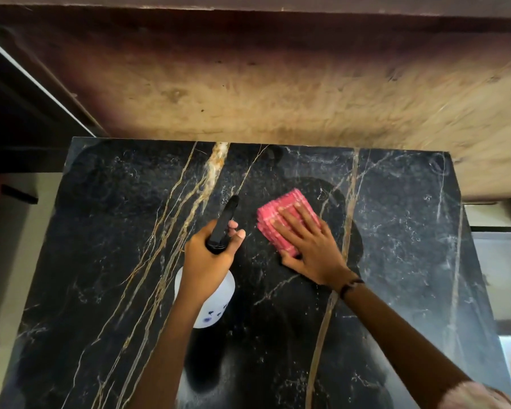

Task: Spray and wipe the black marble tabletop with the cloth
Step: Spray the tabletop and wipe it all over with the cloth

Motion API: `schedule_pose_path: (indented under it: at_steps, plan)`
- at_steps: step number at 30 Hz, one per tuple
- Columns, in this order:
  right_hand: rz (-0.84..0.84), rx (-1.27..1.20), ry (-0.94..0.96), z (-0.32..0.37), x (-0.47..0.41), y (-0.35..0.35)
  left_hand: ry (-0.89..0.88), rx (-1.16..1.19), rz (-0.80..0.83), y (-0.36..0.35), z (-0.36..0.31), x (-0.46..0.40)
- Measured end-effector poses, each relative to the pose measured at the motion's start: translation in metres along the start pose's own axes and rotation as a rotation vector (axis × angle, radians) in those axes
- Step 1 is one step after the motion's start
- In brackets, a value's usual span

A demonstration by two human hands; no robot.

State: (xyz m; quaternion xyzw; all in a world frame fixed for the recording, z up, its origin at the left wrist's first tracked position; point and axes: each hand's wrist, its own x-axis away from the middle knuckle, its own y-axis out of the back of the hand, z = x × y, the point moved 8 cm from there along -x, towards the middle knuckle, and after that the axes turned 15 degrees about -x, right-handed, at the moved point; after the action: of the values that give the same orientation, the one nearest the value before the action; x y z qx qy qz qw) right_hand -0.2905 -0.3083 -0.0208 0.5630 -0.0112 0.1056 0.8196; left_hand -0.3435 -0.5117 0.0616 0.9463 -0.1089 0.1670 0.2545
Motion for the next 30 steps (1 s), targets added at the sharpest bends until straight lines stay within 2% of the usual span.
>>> schedule_pose_path:
  at_steps: [2,4,8,10,12,15,17,19,22,25,27,30]
  plan:
    - [-0.046,-0.027,-0.085,-0.039,0.020,0.017,-0.020,0.009,0.004,0.002,-0.003,-0.002]
    - [-0.096,-0.080,-0.268,-0.079,0.012,0.039,-0.040,0.014,-0.006,0.006,-0.005,-0.003]
    - [-0.193,-0.167,-0.523,-0.101,-0.066,0.059,-0.053,0.022,-0.011,0.009,-0.005,-0.003]
    - [-0.169,-0.148,-0.504,-0.080,-0.110,0.050,-0.051,0.014,-0.010,0.008,-0.003,-0.002]
    - [-0.130,-0.106,-0.375,-0.048,-0.134,0.037,-0.047,0.001,-0.015,0.007,-0.001,-0.002]
    - [-0.066,-0.032,-0.109,-0.014,-0.110,0.022,-0.042,0.000,0.012,-0.002,-0.002,-0.002]
    - [-0.061,-0.004,-0.037,-0.029,-0.066,0.022,-0.053,-0.012,0.015,-0.005,-0.004,-0.001]
    - [-0.101,-0.041,-0.138,-0.076,-0.018,0.036,-0.060,-0.023,0.015,-0.008,-0.006,0.001]
    - [-0.179,-0.121,-0.493,-0.167,0.031,0.068,-0.045,-0.011,0.018,-0.012,-0.007,0.006]
    - [-0.270,-0.222,-0.744,-0.218,0.013,0.092,-0.065,0.002,0.003,-0.020,-0.012,0.015]
    - [-0.291,-0.242,-0.748,-0.213,-0.025,0.095,-0.064,0.009,0.001,-0.028,-0.013,0.020]
    - [-0.253,-0.186,-0.556,-0.168,-0.065,0.079,-0.064,-0.010,-0.005,-0.046,-0.019,0.027]
